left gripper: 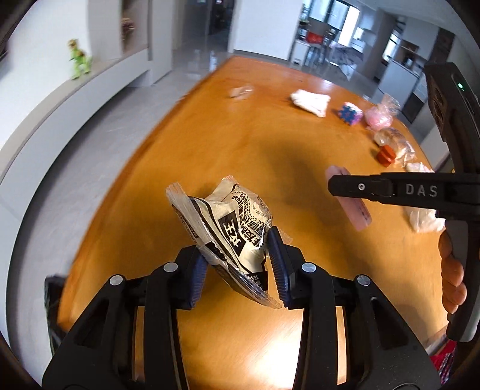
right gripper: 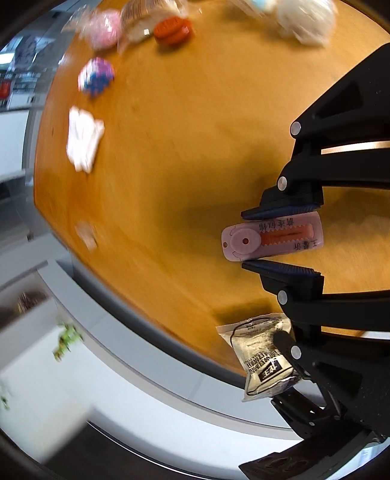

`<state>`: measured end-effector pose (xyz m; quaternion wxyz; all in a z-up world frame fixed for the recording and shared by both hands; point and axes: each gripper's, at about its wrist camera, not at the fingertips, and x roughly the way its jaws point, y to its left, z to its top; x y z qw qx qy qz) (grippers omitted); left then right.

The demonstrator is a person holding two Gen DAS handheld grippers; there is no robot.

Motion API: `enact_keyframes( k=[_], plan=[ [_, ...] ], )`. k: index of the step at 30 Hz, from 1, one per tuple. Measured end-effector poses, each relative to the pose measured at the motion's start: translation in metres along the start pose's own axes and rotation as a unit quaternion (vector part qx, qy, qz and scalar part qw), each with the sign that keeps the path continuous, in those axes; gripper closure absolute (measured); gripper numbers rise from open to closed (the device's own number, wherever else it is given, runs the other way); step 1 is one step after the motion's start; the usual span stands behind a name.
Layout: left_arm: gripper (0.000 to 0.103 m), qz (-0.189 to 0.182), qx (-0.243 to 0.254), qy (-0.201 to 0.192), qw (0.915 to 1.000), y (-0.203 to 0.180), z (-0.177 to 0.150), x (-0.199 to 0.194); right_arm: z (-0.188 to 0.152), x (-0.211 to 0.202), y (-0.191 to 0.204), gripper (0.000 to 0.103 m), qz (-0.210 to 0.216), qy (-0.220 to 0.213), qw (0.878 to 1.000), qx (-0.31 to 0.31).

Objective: Collect trash
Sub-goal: 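Carry both items to the black trash bag and open both tools to drop them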

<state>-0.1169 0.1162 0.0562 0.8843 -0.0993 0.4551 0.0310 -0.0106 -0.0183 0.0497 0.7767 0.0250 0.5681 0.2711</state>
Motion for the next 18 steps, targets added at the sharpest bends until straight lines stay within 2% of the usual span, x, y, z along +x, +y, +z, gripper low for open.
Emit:
enact_keyframes(
  k=[9,14,18],
  plan=[
    [0.065,0.046,-0.083,-0.019,0.9953,0.089,-0.087,-0.06,-0.05,0.022,0.108,0.074,0.055,0.033,0.994,-0.089],
    [0.064,0.101,-0.145,-0.016,0.9842,0.148,-0.143,-0.087,-0.079,0.039,0.176,0.074,0.091,0.063,0.982,-0.154],
    [0.063,0.133,-0.2,-0.009,0.9706,0.191,-0.181,-0.099,-0.096,0.052,0.225,0.074,0.107,0.079,0.97,-0.201]
  ],
)
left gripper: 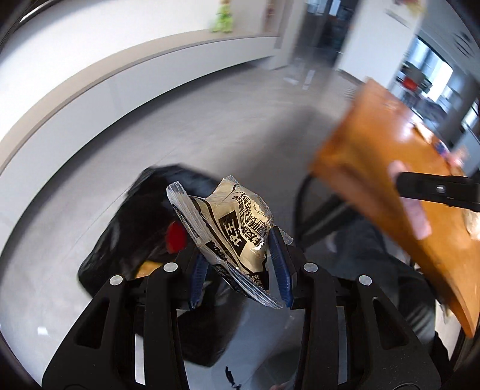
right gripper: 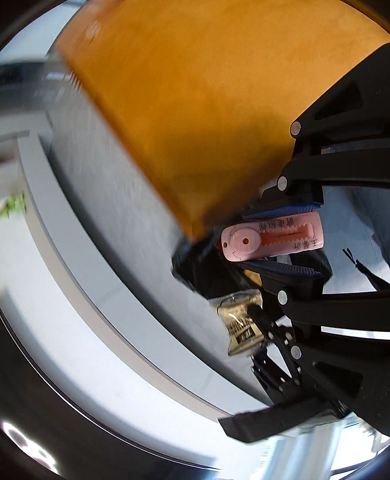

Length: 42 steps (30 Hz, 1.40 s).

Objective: Collect trash
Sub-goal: 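Carry both items to the black trash bag and open both tools to drop them, then move both open tools back over the table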

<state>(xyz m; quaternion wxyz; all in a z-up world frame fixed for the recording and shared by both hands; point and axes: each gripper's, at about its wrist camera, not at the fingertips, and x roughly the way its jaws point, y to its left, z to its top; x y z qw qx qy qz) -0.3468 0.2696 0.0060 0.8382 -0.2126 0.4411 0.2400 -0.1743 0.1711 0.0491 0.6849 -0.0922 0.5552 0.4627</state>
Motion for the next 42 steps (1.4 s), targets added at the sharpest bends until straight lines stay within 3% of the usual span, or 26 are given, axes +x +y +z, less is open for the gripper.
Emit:
enact_keyframes(
  k=[3,4,5,6,7,12,18,23,33,42],
  plan=[
    [0.062,0.023,-0.037,0.007,0.999,0.035,-0.011,0.002,0.008,0.022,0.033,0.074,0.012,0.015,1.0,-0.024],
    [0.052,0.029,-0.053,0.009,0.9981,0.046,-0.016,0.003,0.012,0.031,0.044,0.074,0.014,0.017,0.999,-0.032],
    [0.039,0.031,-0.065,0.009,0.9974,0.054,-0.018,0.002,0.012,0.037,0.054,0.067,0.011,0.017,0.999,-0.038],
    [0.005,0.032,-0.076,0.006,0.9966,0.061,-0.02,0.0,0.016,0.044,0.061,0.058,-0.002,0.017,0.999,-0.043],
    [0.006,0.031,-0.089,-0.005,0.9956,0.069,-0.022,-0.004,0.017,0.047,0.066,0.044,-0.015,0.013,0.999,-0.041],
    [0.006,0.032,-0.109,-0.027,0.9932,0.085,-0.024,-0.016,0.019,0.058,0.068,0.043,0.0,0.021,0.999,-0.029],
    [0.006,0.041,-0.103,-0.042,0.9929,0.079,-0.02,-0.019,0.012,0.045,0.073,0.037,-0.028,0.007,0.998,-0.056],
    [0.006,0.011,-0.102,-0.041,0.9939,0.065,-0.01,-0.023,0.009,0.024,0.071,0.032,-0.041,-0.018,0.997,-0.065],
    [0.006,-0.007,-0.016,-0.059,0.9981,-0.018,0.033,-0.029,0.013,-0.046,-0.022,0.029,-0.071,-0.066,0.995,0.006],
    [0.006,-0.052,0.067,-0.045,0.9954,-0.11,0.08,-0.012,0.014,-0.097,-0.125,0.029,-0.115,-0.095,0.985,0.089]
  ],
)
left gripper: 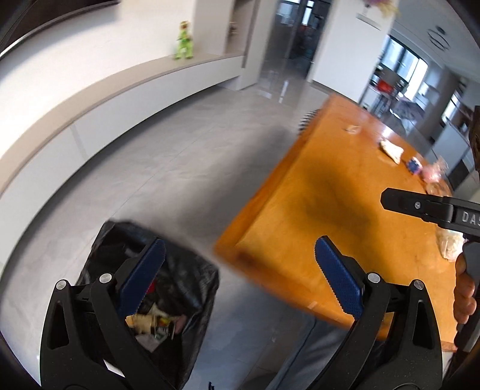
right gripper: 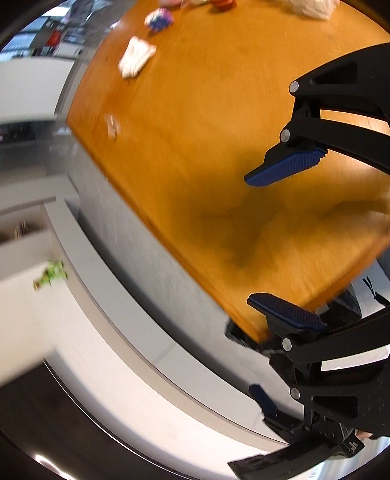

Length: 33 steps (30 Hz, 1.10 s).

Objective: Collect trash
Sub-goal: 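Move both open tools back over the table, then grasp the white cloth with the right tool while the left tool grasps the small yellow-green packet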

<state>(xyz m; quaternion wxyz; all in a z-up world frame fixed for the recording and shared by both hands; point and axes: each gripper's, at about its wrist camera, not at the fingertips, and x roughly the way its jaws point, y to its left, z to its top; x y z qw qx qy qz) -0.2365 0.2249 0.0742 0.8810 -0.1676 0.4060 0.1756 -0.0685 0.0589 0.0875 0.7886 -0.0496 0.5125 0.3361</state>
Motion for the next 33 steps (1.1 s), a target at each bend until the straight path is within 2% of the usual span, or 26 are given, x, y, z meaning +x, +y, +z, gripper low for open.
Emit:
enact_keyframes(
  k=[6,12,17,24,33],
  plan=[
    [0.006,-0.013,0.073,0.004,0.9972,-0.071,0.044,0.033,0.026,-0.008,-0.074,0.029,-0.041,-0.01,0.998,0.05],
    [0.006,-0.035,0.112,0.019,0.9929,-0.123,0.082,0.07,0.062,-0.001,-0.138,0.029,-0.074,-0.011,0.993,0.092],
    [0.006,-0.042,0.156,0.012,0.9868,-0.17,0.116,0.104,0.099,0.01,-0.188,0.029,-0.094,-0.014,0.988,0.122],
    [0.006,-0.047,0.208,0.02,0.9769,-0.218,0.155,0.157,0.141,0.041,-0.241,0.029,-0.123,0.0,0.982,0.143],
    [0.006,-0.044,0.267,0.021,0.9625,-0.264,0.186,0.213,0.167,0.084,-0.276,0.029,-0.152,0.032,0.978,0.138]
  ],
)
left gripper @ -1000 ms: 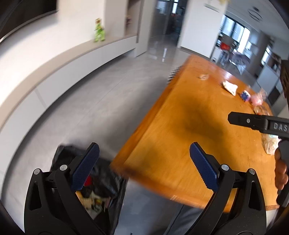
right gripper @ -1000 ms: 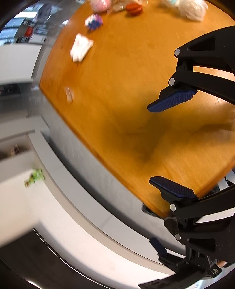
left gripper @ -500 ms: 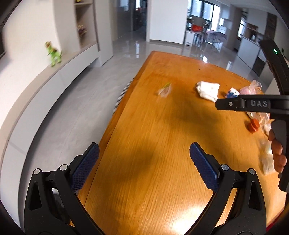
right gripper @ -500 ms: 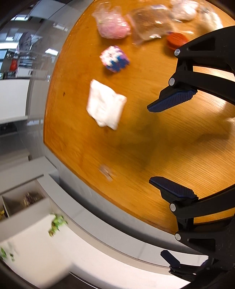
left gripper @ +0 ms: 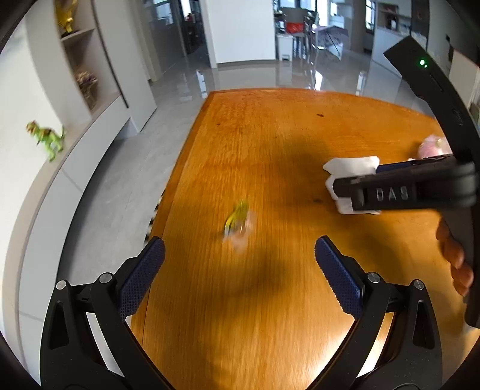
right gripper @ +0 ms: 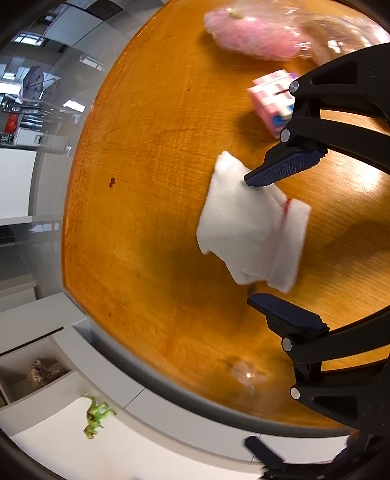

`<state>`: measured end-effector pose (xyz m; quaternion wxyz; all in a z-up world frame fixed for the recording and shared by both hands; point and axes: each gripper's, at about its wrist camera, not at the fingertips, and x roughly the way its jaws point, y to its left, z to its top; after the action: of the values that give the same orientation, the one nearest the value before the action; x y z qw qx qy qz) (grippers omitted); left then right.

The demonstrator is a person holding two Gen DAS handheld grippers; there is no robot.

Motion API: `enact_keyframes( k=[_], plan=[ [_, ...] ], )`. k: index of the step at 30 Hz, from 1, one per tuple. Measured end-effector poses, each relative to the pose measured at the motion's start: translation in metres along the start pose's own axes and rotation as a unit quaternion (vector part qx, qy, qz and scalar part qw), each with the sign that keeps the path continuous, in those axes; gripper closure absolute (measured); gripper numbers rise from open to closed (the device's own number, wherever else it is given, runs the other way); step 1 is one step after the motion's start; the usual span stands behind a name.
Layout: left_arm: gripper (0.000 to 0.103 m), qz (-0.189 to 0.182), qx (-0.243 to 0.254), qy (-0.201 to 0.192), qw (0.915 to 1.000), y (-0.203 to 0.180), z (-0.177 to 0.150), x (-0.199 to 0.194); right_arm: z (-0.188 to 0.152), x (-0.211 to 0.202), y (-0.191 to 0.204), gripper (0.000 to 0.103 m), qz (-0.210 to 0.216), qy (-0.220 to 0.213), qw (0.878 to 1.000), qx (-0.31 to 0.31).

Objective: Collect trash
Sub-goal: 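Grasp the white cloth with the right tool while the left tool grasps the small yellow-green packet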

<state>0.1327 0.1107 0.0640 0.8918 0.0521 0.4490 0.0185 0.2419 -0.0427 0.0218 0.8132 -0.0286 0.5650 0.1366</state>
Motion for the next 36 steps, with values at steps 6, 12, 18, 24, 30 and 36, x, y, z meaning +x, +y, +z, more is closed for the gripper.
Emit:
enact_keyframes(
  k=[6,12,18,24,30,36],
  plan=[
    [0.019,-0.006,0.011,0.025,0.9996,0.002,0.009,0.035,0.009,0.013,-0.005,0.064,-0.045,0.0,0.999,-0.021],
    [0.07,-0.04,-0.026,0.07,0.9964,0.008,0.004,0.05,0.01,0.01,-0.023,0.08,-0.022,-0.002,1.0,0.01],
    [0.078,-0.061,-0.04,0.069,0.9949,0.007,-0.003,0.036,-0.005,-0.007,-0.023,0.082,-0.001,-0.012,1.0,0.009],
    [0.078,-0.073,-0.045,0.051,0.995,-0.002,-0.022,-0.002,-0.033,-0.044,-0.011,0.082,0.033,-0.023,0.999,0.006],
    [0.078,-0.078,-0.032,0.026,0.9961,-0.017,-0.058,-0.06,-0.075,-0.078,0.011,0.082,0.061,-0.027,0.998,-0.006],
    [0.078,-0.082,-0.035,0.012,0.9959,-0.02,-0.104,-0.109,-0.123,-0.107,0.039,0.082,0.087,-0.024,0.996,-0.026]
  ],
)
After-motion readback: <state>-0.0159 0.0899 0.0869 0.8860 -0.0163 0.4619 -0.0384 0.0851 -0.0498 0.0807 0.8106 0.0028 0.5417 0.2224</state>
